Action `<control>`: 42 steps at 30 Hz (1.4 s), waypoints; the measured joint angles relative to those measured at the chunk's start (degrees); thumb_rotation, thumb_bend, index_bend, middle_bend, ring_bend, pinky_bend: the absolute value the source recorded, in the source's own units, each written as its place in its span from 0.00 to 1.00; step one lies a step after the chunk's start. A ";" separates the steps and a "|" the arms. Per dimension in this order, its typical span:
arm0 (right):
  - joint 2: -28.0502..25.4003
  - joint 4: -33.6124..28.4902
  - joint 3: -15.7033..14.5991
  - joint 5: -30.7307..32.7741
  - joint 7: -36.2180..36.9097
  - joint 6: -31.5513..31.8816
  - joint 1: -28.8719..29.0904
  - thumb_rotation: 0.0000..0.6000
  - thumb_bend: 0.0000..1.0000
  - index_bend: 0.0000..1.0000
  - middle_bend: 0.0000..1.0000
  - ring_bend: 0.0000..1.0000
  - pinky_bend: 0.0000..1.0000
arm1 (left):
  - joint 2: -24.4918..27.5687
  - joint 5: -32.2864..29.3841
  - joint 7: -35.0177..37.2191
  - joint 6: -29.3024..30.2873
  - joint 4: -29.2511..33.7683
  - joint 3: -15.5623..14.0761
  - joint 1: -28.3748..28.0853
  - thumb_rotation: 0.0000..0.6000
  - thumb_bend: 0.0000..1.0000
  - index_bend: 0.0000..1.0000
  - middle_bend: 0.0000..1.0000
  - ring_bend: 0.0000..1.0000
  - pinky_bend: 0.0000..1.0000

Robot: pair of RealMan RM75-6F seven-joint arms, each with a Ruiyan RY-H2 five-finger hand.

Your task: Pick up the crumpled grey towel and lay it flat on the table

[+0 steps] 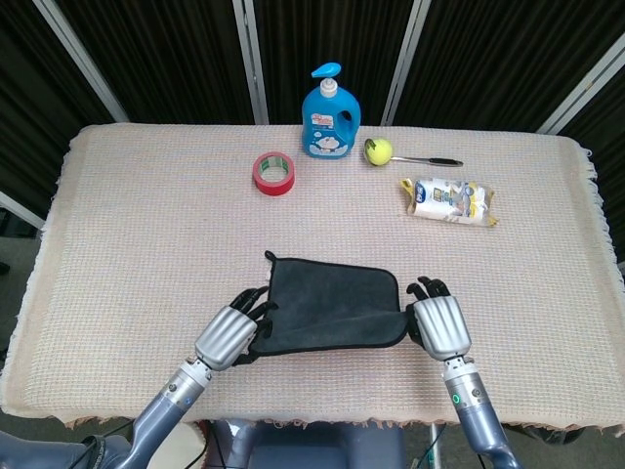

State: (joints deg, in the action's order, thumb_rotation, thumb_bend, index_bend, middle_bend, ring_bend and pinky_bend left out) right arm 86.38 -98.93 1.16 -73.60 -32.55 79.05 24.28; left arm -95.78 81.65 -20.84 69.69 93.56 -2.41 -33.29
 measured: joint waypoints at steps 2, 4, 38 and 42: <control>0.38 -0.09 -0.10 -0.03 -0.18 -0.31 -0.15 1.00 0.70 0.73 0.36 0.21 0.24 | -0.22 0.17 0.06 -0.19 -0.25 0.00 0.14 1.00 0.54 0.62 0.22 0.04 0.12; 0.83 0.00 -0.18 -0.16 -0.45 -0.55 -0.31 1.00 0.70 0.73 0.36 0.21 0.24 | -0.54 0.38 0.08 -0.35 -0.54 0.02 0.32 1.00 0.54 0.62 0.22 0.04 0.12; 0.73 -2.15 -1.92 -0.84 -4.07 -4.39 -2.59 1.00 0.70 0.53 0.31 0.12 0.19 | -1.86 2.63 -1.73 -3.92 0.32 -1.41 2.50 1.00 0.40 0.47 0.16 0.03 0.11; 0.50 -3.13 -2.19 -0.64 -5.11 -5.00 -2.66 1.00 0.68 0.47 0.29 0.11 0.17 | -1.20 2.52 -2.02 -4.55 0.81 -1.38 2.55 1.00 0.39 0.46 0.15 0.03 0.11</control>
State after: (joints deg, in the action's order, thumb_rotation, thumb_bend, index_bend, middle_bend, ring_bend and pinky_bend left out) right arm 86.87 -102.06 -1.03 -74.24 -37.66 74.05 21.62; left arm -96.99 84.18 -22.86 65.15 94.37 -3.79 -30.74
